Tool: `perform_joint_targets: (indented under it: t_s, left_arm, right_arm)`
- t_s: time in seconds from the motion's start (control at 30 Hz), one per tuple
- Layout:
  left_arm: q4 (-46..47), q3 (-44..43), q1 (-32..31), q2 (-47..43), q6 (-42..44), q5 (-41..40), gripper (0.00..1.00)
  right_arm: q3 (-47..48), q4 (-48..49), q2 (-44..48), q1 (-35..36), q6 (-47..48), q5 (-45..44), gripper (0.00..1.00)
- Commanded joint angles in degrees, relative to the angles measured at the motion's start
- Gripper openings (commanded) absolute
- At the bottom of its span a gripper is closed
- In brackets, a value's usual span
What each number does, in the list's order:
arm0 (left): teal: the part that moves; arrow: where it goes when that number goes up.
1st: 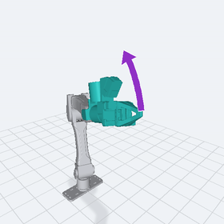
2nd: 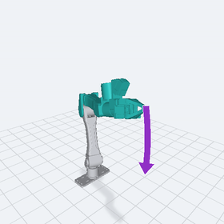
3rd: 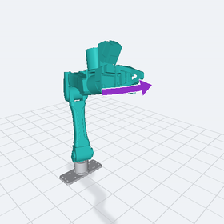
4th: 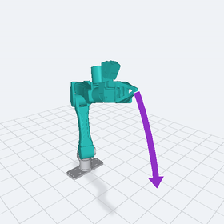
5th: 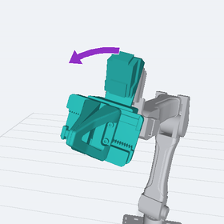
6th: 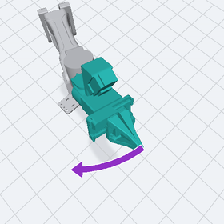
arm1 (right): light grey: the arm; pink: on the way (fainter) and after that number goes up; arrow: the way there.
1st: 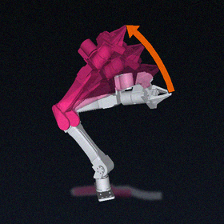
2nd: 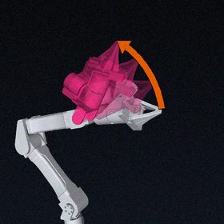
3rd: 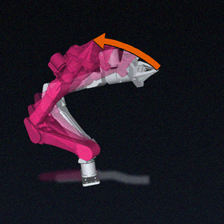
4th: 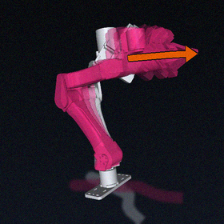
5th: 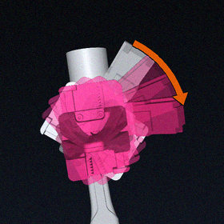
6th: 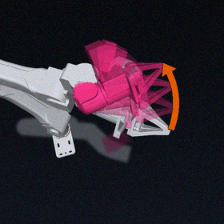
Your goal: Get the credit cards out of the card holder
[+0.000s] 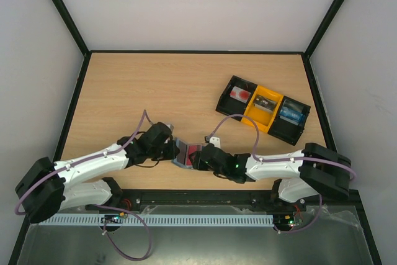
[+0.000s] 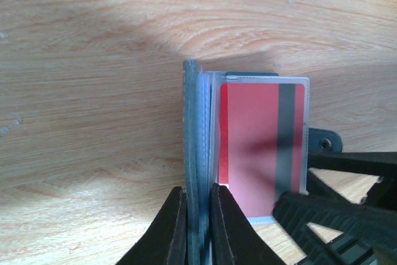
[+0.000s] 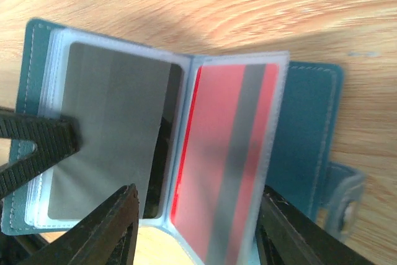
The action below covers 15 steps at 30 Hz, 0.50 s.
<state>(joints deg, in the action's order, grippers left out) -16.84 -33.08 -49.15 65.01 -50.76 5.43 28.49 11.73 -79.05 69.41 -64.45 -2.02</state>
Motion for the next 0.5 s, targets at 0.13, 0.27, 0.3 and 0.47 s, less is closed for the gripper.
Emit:
perform_joint_targets:
  t_s: [0.13, 0.27, 0.3, 0.47]
  left_arm:
    - [9.8, 6.48, 1.77, -1.91, -2.23, 7.25, 0.03]
    - [11.08, 8.28, 3.2, -2.96, -2.9, 8.01, 0.11]
    - [10.98, 8.63, 3.52, -3.27, -2.85, 8.02, 0.13]
    - [8.51, 9.21, 3.88, -6.32, -2.63, 6.58, 0.31]
  right_arm:
    - [0.41, -11.67, 5.49, -0.06, -4.14, -6.02, 0.48]
    - [0.48, -12.47, 8.2, -0.06, -3.98, -6.34, 0.48]
    - [0.63, -12.65, 8.62, -0.06, -3.75, -6.48, 0.48]
    - [0.25, -7.36, 9.74, -0.06, -2.46, -3.57, 0.46]
